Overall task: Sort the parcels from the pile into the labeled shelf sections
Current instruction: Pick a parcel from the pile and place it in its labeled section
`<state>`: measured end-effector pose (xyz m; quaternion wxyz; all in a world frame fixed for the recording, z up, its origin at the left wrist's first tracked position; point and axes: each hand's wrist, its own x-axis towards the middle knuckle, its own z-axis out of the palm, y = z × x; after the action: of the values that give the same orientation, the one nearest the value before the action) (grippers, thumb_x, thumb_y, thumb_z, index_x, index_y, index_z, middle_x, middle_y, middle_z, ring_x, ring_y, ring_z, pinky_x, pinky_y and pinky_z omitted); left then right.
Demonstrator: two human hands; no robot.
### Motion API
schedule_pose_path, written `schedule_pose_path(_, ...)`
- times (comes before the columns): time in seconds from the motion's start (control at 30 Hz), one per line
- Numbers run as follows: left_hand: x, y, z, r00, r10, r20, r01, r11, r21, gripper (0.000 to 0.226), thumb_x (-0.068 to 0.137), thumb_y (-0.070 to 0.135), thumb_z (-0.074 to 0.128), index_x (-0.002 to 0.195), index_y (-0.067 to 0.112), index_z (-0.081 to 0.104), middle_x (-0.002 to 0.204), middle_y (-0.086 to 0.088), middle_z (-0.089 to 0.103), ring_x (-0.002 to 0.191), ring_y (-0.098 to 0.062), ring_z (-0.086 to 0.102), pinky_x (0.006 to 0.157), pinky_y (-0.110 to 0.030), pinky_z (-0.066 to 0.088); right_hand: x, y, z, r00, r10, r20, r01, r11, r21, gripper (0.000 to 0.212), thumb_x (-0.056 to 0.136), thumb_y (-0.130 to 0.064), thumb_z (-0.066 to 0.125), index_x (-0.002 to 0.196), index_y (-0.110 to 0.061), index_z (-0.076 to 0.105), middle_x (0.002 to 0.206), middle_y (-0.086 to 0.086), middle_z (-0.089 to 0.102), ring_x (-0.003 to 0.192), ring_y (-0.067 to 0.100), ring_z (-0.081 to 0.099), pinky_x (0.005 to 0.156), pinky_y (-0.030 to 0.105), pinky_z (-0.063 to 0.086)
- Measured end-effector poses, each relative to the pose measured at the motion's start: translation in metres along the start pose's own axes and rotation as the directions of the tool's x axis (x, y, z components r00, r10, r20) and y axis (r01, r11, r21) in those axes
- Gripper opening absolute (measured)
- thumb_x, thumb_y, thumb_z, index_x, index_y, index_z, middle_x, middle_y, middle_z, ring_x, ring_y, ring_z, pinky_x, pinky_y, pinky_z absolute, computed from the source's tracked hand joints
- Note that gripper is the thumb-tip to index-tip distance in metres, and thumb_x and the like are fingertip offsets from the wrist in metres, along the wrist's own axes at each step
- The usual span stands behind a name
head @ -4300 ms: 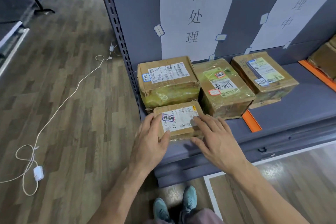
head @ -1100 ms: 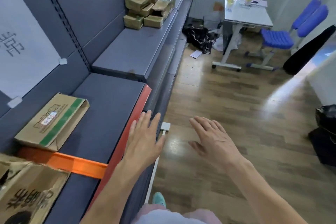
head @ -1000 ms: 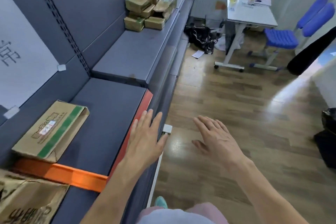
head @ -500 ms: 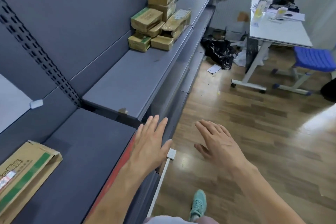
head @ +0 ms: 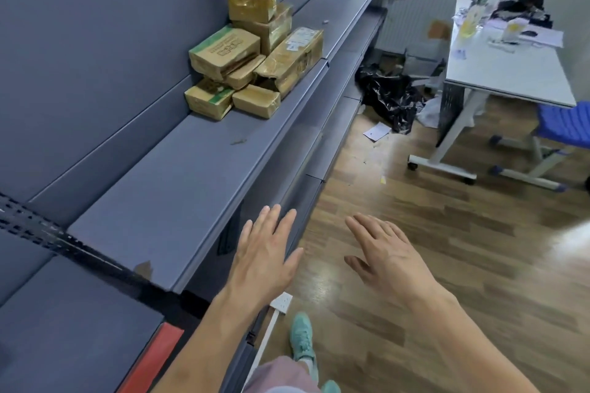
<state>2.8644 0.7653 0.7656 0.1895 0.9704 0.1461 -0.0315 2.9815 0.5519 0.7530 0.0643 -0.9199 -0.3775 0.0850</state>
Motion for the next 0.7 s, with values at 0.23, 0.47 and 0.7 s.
schedule_pose_path(0.23,0.119,-0.014,-0.007,0.999,-0.048,-0.003,0.048,0.998,-0.043,0.069,0.108,0.045,0.038,0.165,0.029,0.002,0.173,-0.001,-0.006,0.158,-0.015,-0.013,0.128,-0.039,-0.007,0.104,0.037,-0.017,1.0,-0.028,0.012,0.028,0.999,-0.029,0.068,0.101,-0.054,0.043,0.159,-0.027,0.02,0.166,-0.006,0.022,0.152,0.014,0.019,0.124,0.033,0.011)
schedule_pose_path(0.47,0.197,-0.039,-0.033,0.995,-0.094,-0.015,0.093,0.994,-0.062,0.07,0.108,0.044,0.04,0.165,0.028,0.003,0.173,-0.001,-0.007,0.158,-0.016,-0.013,0.129,-0.042,-0.005,0.209,0.047,-0.033,0.995,-0.097,0.02,0.097,0.995,-0.029,0.069,0.101,-0.054,0.043,0.16,-0.026,0.021,0.164,-0.007,0.024,0.151,0.014,0.023,0.124,0.032,0.015)
schedule_pose_path(0.7,0.228,-0.081,-0.049,0.946,-0.318,-0.057,0.311,0.945,-0.104,0.07,0.108,0.044,0.04,0.165,0.03,0.003,0.173,-0.001,-0.008,0.158,-0.016,-0.013,0.127,-0.039,-0.005,0.305,0.033,-0.038,0.948,-0.307,0.078,0.31,0.95,-0.032,0.073,0.101,-0.057,0.043,0.161,-0.028,0.016,0.166,-0.006,0.023,0.152,0.014,0.022,0.125,0.034,0.015)
